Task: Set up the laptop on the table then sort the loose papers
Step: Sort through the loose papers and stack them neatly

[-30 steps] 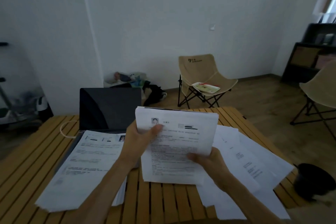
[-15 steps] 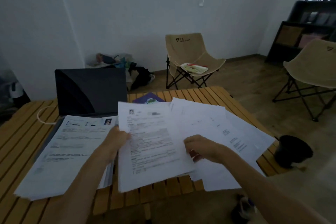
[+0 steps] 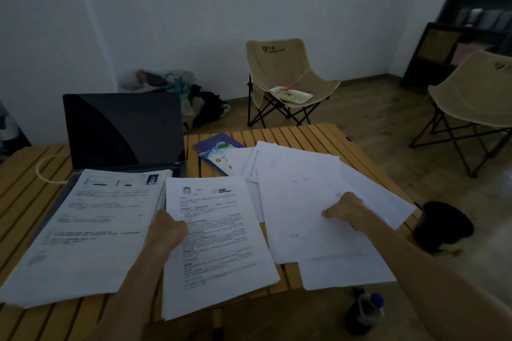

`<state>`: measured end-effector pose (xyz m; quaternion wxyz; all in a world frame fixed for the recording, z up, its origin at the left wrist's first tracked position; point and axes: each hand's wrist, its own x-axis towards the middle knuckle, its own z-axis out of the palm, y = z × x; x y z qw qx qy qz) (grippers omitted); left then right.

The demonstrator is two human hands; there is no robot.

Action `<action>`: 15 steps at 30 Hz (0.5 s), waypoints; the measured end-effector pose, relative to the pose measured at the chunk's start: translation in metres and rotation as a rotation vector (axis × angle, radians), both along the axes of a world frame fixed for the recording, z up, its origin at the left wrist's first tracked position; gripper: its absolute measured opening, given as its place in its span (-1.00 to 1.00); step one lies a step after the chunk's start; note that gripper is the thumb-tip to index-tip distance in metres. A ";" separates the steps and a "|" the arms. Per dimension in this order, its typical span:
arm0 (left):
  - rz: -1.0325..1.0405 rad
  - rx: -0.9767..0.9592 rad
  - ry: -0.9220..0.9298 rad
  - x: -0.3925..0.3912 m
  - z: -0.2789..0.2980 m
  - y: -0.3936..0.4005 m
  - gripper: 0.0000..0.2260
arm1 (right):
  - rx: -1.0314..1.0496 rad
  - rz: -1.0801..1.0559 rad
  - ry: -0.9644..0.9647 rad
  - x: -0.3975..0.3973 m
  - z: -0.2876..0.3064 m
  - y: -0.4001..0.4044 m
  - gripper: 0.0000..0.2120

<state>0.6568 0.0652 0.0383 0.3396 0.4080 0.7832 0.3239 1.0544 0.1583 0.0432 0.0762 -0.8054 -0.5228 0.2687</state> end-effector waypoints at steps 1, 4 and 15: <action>-0.002 -0.001 0.003 0.000 0.000 0.000 -0.85 | -0.002 -0.009 -0.053 -0.003 0.000 -0.001 -0.23; 0.013 -0.008 0.100 0.004 0.001 -0.003 -0.70 | -0.022 0.021 -0.263 -0.016 0.003 -0.008 -0.12; -0.202 0.290 -0.043 0.057 0.031 -0.006 -0.65 | 0.407 0.286 0.105 -0.059 0.081 -0.056 -0.85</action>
